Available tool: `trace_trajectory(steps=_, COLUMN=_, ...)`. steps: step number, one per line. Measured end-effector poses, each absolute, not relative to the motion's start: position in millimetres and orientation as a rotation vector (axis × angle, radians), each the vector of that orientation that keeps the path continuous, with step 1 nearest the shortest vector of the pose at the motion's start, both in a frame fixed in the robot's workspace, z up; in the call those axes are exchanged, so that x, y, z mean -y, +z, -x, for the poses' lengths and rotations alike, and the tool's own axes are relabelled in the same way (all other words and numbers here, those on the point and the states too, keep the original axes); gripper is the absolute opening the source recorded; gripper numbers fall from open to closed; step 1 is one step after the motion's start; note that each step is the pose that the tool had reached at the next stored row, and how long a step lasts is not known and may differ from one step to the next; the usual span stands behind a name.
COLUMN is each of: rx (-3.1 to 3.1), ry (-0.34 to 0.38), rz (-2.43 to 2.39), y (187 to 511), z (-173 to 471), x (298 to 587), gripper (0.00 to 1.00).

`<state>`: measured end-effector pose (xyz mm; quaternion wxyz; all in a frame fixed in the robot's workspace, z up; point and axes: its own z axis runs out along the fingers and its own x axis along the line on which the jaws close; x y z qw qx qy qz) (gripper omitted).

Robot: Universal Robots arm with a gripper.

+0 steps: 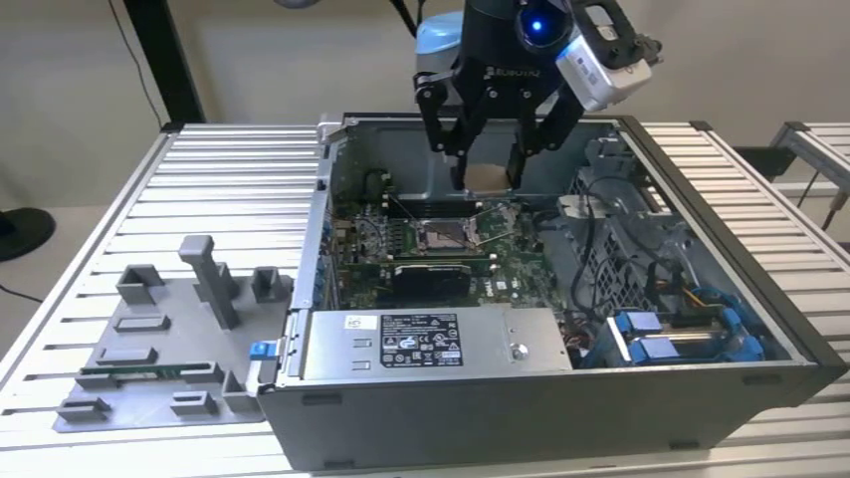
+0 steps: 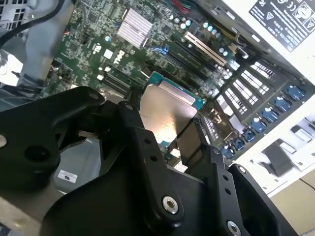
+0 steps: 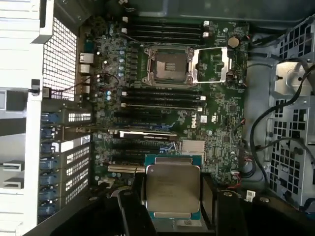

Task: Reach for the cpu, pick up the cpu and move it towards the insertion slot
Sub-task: 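Pick up the cpu and move it towards the insertion slot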

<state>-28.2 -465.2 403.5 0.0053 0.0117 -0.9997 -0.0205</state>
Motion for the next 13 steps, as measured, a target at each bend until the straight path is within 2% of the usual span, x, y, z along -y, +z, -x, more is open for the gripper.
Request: trace_trajectory(steps=13, rx=3.13, ry=-0.064, rz=-0.037, y=403.5, z=6.6, x=465.2, gripper=0.0)
